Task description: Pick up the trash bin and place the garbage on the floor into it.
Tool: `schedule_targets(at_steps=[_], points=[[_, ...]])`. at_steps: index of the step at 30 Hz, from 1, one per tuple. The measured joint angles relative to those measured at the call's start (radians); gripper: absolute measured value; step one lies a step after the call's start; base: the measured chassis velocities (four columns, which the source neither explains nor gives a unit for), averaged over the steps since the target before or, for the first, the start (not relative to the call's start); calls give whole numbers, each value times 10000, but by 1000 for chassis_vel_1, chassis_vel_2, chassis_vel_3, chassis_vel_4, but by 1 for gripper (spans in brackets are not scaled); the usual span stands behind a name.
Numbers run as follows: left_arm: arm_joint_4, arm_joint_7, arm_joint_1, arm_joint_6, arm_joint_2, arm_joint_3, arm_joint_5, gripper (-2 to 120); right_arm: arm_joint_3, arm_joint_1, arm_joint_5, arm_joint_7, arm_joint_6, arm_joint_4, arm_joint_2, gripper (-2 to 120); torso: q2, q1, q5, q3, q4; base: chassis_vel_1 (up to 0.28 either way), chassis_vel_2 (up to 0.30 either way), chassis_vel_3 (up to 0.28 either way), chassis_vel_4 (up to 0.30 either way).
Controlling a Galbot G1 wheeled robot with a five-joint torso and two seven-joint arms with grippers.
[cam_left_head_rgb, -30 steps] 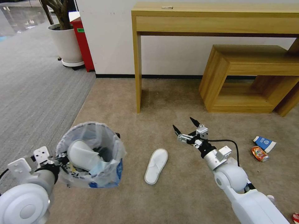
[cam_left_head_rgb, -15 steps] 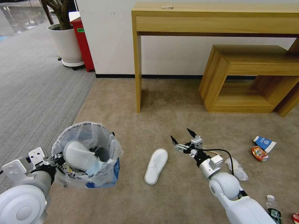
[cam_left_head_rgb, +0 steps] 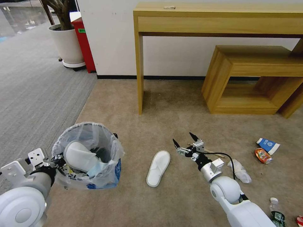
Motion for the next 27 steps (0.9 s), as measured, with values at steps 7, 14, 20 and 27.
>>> schedule_targets(at_steps=[7,14,20,27], points=[[39,38,-50,0,-5,34,11,1,-23,26,23,-51,111,-78,7,100,0,-1,0,0,0,0,0,0,0],[39,87,-46,0,-11,48,27,1,-116,103,14,-184,225,-146,12,100,0,0,0,1,0,0,0,0,0],[39,110,-47,0,5,28,29,1,-280,260,-115,-131,3,-298,74,100,0,0,0,0,0,0,0,0,0],[39,113,-40,0,25,-1,32,1,-502,507,-139,12,-712,-534,183,100,0,0,0,0,0,0,0,0,0]])
